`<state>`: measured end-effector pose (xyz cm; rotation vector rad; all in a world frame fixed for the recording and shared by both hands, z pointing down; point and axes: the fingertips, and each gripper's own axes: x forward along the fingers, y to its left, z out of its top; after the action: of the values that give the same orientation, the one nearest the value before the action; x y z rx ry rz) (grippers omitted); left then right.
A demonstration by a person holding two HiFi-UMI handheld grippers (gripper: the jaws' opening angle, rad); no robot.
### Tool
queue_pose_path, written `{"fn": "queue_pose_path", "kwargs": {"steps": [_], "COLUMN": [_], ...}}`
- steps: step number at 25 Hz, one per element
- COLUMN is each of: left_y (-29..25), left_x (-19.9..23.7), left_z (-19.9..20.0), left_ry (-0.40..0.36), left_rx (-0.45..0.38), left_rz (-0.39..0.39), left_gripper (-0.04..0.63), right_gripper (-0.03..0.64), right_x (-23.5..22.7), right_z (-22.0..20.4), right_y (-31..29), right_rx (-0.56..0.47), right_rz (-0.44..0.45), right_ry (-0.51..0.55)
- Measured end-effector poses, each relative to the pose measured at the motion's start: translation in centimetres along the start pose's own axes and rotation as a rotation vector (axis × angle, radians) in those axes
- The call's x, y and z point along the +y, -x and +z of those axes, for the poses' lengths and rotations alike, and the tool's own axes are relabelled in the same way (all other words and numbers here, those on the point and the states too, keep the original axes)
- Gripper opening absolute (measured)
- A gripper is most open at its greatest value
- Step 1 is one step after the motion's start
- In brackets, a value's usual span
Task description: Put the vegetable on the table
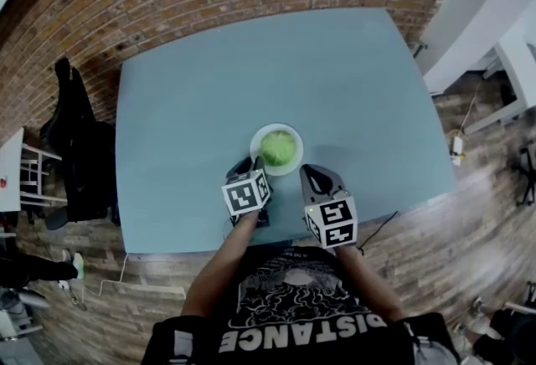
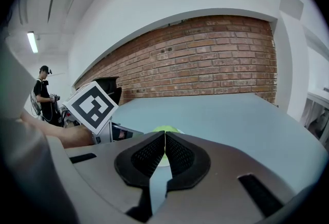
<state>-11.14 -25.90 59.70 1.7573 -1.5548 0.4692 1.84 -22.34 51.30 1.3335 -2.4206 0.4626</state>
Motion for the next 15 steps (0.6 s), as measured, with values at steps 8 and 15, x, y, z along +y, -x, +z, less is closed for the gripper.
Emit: {"fn": "queue_pose_path", "kwargs": {"steps": [8, 15], "left_y": [3.8, 6.9], "left_x": [-2.7, -5.6], "left_z": [2.2, 3.3], "left_ry": [-0.042, -0.094], "left_rx": [-0.128, -0.232], "left_rz": [-0.064, -0.129], "left_gripper": [0.097, 0.038], "right_gripper": [0.009, 0.009], "right_x": [0.8, 1.4], "right_z": [0.3, 1.0], "right_y": [0.8, 1.8], "right_rx": [-0.015, -0.049], "right_rz": [0.024, 0.040], "right_ry": [-0.001, 0.009]}}
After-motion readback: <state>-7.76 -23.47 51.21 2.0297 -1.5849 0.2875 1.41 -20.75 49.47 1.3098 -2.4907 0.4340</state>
